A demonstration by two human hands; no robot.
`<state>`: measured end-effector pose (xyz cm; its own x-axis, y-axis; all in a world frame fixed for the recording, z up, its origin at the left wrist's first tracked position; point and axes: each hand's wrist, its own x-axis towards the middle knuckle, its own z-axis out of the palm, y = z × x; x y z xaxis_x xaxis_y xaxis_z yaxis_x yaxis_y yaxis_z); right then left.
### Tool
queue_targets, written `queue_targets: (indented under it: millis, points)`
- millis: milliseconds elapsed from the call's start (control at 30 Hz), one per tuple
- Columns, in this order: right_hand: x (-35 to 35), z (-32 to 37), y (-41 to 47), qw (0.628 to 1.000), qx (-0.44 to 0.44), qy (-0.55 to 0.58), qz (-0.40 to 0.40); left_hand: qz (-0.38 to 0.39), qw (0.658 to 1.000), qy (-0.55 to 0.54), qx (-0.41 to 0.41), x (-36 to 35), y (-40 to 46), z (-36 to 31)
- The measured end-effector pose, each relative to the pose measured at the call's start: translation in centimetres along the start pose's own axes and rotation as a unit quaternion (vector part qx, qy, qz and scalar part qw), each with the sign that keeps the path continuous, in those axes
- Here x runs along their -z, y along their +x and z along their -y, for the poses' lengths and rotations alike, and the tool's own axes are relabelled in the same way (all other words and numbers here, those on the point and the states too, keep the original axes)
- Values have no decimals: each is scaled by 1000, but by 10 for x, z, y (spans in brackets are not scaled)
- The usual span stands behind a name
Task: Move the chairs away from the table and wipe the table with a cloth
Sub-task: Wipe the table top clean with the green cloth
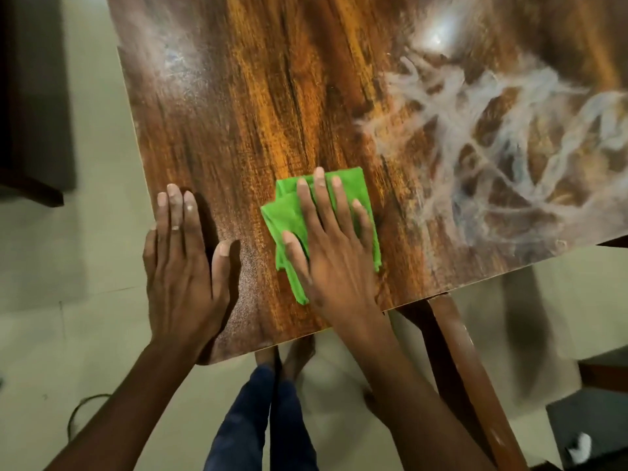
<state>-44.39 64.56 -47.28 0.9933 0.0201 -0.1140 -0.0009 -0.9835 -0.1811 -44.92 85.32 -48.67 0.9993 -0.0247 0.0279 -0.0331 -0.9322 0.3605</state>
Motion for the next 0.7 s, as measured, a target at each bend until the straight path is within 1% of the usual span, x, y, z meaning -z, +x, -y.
queue_targets:
  millis: [67, 167, 233, 433, 500, 600, 700]
  points:
    - [2, 6, 35, 1000, 22, 2, -18, 2, 1000, 5, 2, 0, 1, -1]
    - [8, 4, 57, 1000, 11, 2, -26, 12, 1000, 10, 6, 2, 2, -1]
    - [10, 0, 40, 1000, 8, -11, -10, 17, 1000, 9, 8, 4, 2, -2]
    - [16, -36, -66, 999, 15, -20, 37, 14, 1000, 3, 4, 2, 3, -1]
    - [16, -44, -74, 999, 11, -26, 40, 14, 1000, -2, 9, 1, 3, -1]
    - [15, -51, -40, 999, 23, -16, 19, 14, 1000, -3, 10, 0, 2, 0]
    - [16, -61, 42, 999, 23, -9, -27, 12, 1000, -5, 18, 0, 4, -1]
